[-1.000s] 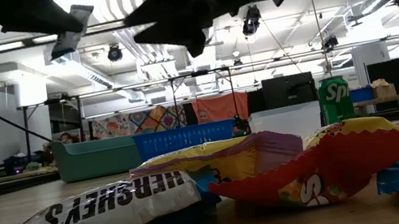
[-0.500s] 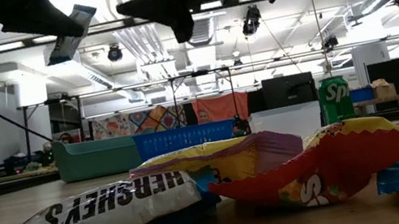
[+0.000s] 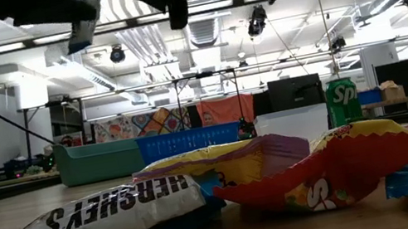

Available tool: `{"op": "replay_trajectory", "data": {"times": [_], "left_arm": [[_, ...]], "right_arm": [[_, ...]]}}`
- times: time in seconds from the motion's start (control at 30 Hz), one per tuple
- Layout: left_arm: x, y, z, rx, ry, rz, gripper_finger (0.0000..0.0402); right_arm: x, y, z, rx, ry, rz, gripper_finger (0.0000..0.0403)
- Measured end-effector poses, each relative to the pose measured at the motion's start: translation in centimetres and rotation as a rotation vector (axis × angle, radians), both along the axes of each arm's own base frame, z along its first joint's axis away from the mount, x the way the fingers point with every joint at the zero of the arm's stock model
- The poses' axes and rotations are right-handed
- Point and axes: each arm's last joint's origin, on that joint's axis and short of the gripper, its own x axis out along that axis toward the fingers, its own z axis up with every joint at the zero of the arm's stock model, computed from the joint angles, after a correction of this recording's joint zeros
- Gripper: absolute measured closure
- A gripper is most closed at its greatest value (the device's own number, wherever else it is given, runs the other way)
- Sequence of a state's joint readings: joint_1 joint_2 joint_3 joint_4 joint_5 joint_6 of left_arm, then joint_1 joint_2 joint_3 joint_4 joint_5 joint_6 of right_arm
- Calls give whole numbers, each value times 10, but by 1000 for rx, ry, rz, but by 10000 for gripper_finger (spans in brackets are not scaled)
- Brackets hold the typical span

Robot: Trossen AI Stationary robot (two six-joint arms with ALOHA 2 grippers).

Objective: Sort candy
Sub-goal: Put the hersheys bar into the transparent bin

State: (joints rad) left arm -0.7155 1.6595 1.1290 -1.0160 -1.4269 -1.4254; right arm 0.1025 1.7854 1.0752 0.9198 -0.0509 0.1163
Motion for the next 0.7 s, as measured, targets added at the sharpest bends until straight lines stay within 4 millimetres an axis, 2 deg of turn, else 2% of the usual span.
{"op": "replay_trajectory", "data": {"times": [0.3,0.7], "left_arm": [[8,-6,-8,41,-83,7,401],[11,-7,-11,39,-97,9,401]], "right_arm": [[5,0,-13,0,-17,-4,218],[5,-1,-13,-36,-19,-8,218]]}}
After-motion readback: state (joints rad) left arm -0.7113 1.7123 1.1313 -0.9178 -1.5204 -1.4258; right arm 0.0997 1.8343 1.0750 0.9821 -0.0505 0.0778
